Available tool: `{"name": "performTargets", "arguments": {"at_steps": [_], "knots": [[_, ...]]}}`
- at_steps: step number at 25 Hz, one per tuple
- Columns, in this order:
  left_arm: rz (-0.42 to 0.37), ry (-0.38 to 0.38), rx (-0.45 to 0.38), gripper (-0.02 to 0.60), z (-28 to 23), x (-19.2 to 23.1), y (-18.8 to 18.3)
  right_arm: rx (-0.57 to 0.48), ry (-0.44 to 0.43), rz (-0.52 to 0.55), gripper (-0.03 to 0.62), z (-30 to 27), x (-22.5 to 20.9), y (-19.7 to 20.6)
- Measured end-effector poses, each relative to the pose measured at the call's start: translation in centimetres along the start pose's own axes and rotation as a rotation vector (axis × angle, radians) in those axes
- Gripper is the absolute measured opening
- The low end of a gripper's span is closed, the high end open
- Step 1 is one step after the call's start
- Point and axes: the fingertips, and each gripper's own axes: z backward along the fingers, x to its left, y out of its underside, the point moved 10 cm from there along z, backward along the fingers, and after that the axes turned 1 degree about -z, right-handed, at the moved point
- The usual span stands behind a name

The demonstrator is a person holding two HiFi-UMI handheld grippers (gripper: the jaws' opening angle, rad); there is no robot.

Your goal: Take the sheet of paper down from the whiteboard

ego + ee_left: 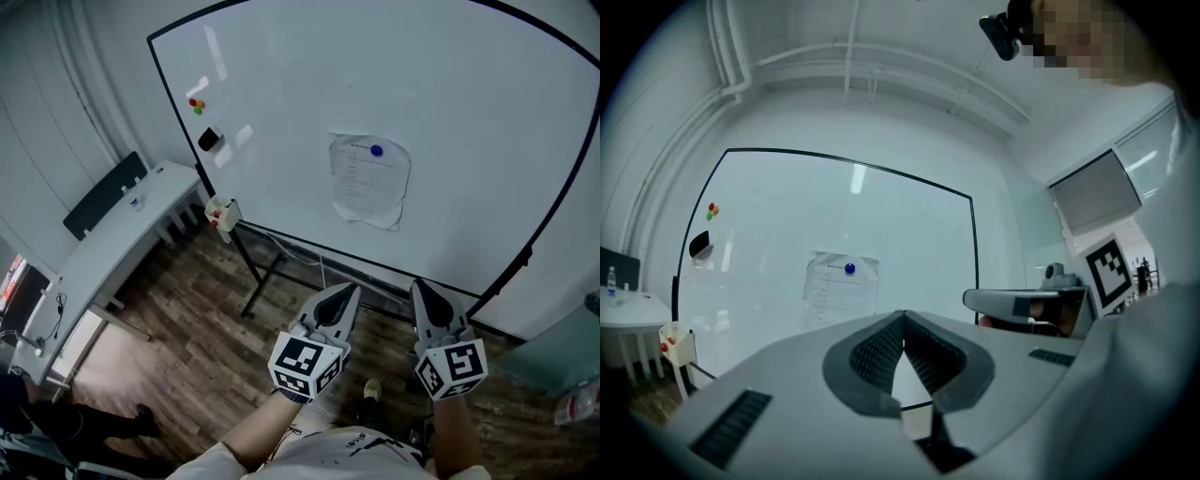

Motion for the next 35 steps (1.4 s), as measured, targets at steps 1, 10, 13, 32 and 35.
{"name": "performTargets", "arguments": {"at_steps": [1,10,13,32,35], "knots": [[-0.007,-0.011,0.0,0.014,-0.9,0.4,-0.3,-0.009,0.001,0.006,0.012,-1.1,-0.9,-0.3],[-0.087,-0.108,-0.03,0.014,-11.2,3.9,-2.6,-0.052,-0.055,0.097,0.014,-11.4,-9.3,-2.5],[-0.106,-0.152,-0.052,0.014,-14.1,4.7,-3.1,-0.061,-0.084,0.156,0.014,-14.0,-11.1,-3.0],[-0.323,-0.25,-0.05,0.124,-26.0,10.7,-5.2,-0.018,0.002,0.347,0.054,-22.7,-13.7,-3.0],[-0.329,-0.233,-0.056,0.133,-27.1,11.0,-5.2,-0.017,0.012,0.351,0.054,-23.0,-13.9,-3.1]]}}
